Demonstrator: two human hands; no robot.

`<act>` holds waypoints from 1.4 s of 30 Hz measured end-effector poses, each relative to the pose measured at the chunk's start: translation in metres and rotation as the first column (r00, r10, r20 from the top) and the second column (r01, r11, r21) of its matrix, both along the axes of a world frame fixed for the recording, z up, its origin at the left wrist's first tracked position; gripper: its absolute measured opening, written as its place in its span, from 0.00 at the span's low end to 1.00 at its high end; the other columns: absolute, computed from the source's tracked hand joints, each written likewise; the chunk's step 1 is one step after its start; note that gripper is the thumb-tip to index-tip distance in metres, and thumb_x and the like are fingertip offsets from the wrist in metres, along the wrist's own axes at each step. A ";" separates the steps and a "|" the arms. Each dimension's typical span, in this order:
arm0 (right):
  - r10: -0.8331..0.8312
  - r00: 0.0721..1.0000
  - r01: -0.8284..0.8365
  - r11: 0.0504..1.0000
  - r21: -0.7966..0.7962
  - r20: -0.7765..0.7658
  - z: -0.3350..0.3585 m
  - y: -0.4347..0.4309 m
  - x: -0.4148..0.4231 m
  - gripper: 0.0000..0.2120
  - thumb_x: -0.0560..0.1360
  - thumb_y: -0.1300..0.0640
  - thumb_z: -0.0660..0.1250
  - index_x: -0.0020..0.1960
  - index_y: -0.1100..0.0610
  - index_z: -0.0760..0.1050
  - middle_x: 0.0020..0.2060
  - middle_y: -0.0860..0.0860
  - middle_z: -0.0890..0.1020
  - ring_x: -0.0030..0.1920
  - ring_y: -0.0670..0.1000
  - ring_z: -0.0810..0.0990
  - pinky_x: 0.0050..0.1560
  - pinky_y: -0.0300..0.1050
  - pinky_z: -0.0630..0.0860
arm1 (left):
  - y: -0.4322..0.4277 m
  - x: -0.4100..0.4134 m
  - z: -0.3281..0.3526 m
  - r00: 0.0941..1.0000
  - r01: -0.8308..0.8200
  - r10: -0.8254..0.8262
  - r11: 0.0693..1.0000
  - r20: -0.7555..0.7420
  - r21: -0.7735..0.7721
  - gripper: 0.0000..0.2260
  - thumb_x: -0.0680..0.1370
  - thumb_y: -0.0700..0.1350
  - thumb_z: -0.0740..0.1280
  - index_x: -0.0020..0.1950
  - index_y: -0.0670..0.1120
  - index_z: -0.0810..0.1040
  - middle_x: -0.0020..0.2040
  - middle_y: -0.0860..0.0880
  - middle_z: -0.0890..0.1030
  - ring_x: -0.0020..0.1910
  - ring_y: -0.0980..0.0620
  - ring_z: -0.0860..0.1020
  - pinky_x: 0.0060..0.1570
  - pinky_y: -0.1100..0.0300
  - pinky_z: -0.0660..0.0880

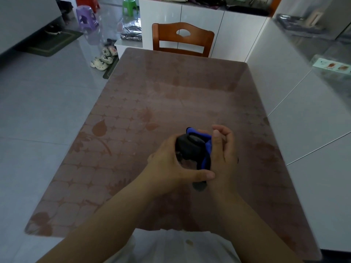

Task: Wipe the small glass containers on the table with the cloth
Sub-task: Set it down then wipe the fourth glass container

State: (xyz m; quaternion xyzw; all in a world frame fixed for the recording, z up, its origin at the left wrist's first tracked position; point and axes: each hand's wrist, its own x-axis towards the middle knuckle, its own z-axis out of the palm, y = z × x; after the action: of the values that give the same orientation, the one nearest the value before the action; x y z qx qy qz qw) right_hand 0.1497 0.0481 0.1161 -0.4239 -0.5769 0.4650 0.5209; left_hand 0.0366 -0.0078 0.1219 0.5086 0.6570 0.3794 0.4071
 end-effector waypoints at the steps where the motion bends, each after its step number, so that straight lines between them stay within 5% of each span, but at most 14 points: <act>1: -0.012 1.000 0.012 1.000 0.021 0.009 0.001 0.000 -0.001 0.05 0.80 0.57 0.55 0.51 0.49 0.68 0.40 0.43 0.78 0.39 0.38 0.79 0.37 0.31 0.76 | -0.001 0.000 0.000 0.999 0.001 -0.002 1.000 0.043 0.011 0.38 0.53 0.66 0.76 0.59 0.64 0.65 0.60 0.62 0.74 0.58 0.64 0.74 0.59 0.64 0.73; 5: -0.047 0.998 0.046 0.999 0.023 0.048 0.004 0.005 -0.001 0.07 0.80 0.57 0.56 0.48 0.47 0.69 0.39 0.42 0.76 0.36 0.37 0.78 0.35 0.30 0.74 | -0.003 -0.003 -0.002 0.965 0.029 -0.039 0.999 0.260 0.041 0.30 0.58 0.59 0.76 0.55 0.65 0.67 0.56 0.64 0.75 0.52 0.73 0.75 0.46 0.76 0.73; 12: 0.042 0.981 -0.029 0.997 -0.072 0.191 -0.004 0.018 0.003 0.04 0.80 0.58 0.56 0.49 0.57 0.69 0.36 0.46 0.74 0.32 0.34 0.75 0.32 0.27 0.70 | -0.005 -0.018 -0.006 0.877 0.112 -0.176 0.980 0.448 0.165 0.41 0.58 0.67 0.75 0.66 0.52 0.68 0.63 0.54 0.77 0.63 0.56 0.76 0.57 0.64 0.73; 15: 0.013 0.978 0.024 0.984 -0.179 0.206 -0.003 0.022 0.011 0.08 0.80 0.53 0.55 0.50 0.56 0.70 0.34 0.48 0.74 0.27 0.35 0.73 0.28 0.28 0.68 | -0.008 -0.021 -0.005 0.900 0.130 -0.181 0.980 0.397 0.153 0.38 0.61 0.56 0.79 0.66 0.53 0.66 0.62 0.58 0.77 0.62 0.59 0.76 0.55 0.68 0.73; 18: -0.029 0.978 0.056 0.991 -0.125 0.204 0.015 0.022 0.019 0.11 0.80 0.51 0.53 0.52 0.55 0.71 0.32 0.49 0.72 0.25 0.38 0.70 0.25 0.29 0.66 | -0.010 -0.021 -0.009 0.964 0.151 -0.182 0.974 0.193 0.168 0.37 0.64 0.41 0.79 0.65 0.58 0.63 0.58 0.73 0.72 0.61 0.69 0.72 0.54 0.76 0.70; 21: 0.197 0.939 -0.164 0.977 -0.135 0.282 0.032 0.013 0.013 0.13 0.78 0.47 0.53 0.57 0.51 0.68 0.39 0.45 0.73 0.31 0.36 0.75 0.31 0.28 0.71 | -0.010 -0.016 -0.014 0.981 0.169 -0.187 0.959 0.055 0.229 0.39 0.61 0.46 0.80 0.65 0.61 0.62 0.62 0.70 0.71 0.64 0.67 0.71 0.58 0.75 0.68; 25: 0.394 0.746 -0.400 0.910 -0.113 0.537 0.033 0.004 0.004 0.22 0.75 0.41 0.52 0.66 0.47 0.61 0.46 0.37 0.73 0.45 0.41 0.77 0.47 0.38 0.76 | -0.009 -0.012 -0.017 0.979 0.189 -0.203 0.948 0.028 0.255 0.40 0.59 0.49 0.77 0.66 0.63 0.60 0.65 0.60 0.71 0.64 0.62 0.72 0.58 0.72 0.70; 29: 0.432 0.640 -0.425 0.888 -0.176 0.635 0.030 0.011 0.007 0.20 0.79 0.48 0.53 0.70 0.48 0.58 0.54 0.49 0.78 0.48 0.50 0.78 0.52 0.47 0.78 | -0.009 -0.016 -0.020 0.968 0.248 -0.248 0.950 -0.025 0.190 0.41 0.58 0.55 0.76 0.66 0.65 0.59 0.66 0.57 0.71 0.64 0.60 0.72 0.62 0.65 0.72; 36: 0.388 0.531 -0.482 0.869 -0.108 0.753 0.030 0.016 0.008 0.20 0.80 0.48 0.52 0.71 0.46 0.55 0.40 0.59 0.81 0.40 0.59 0.80 0.43 0.59 0.78 | -0.013 -0.021 -0.027 0.963 0.263 -0.256 0.959 -0.081 0.101 0.42 0.57 0.60 0.76 0.65 0.72 0.56 0.67 0.59 0.69 0.67 0.52 0.70 0.65 0.49 0.71; 42: 0.318 0.542 -0.497 0.868 -0.009 0.778 0.021 0.023 0.012 0.18 0.80 0.52 0.54 0.70 0.48 0.61 0.26 0.49 0.73 0.27 0.53 0.72 0.28 0.44 0.68 | -0.014 -0.024 -0.033 0.946 0.313 -0.306 0.948 -0.105 0.052 0.44 0.57 0.62 0.76 0.68 0.67 0.58 0.68 0.56 0.67 0.68 0.49 0.68 0.65 0.47 0.71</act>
State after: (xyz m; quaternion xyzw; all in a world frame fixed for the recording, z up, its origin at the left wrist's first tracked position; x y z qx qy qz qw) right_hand 0.1616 0.0709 0.1373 -0.3732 -0.8691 0.2881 0.1495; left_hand 0.0128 -0.0216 0.0890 0.6364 0.5744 0.3084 0.4122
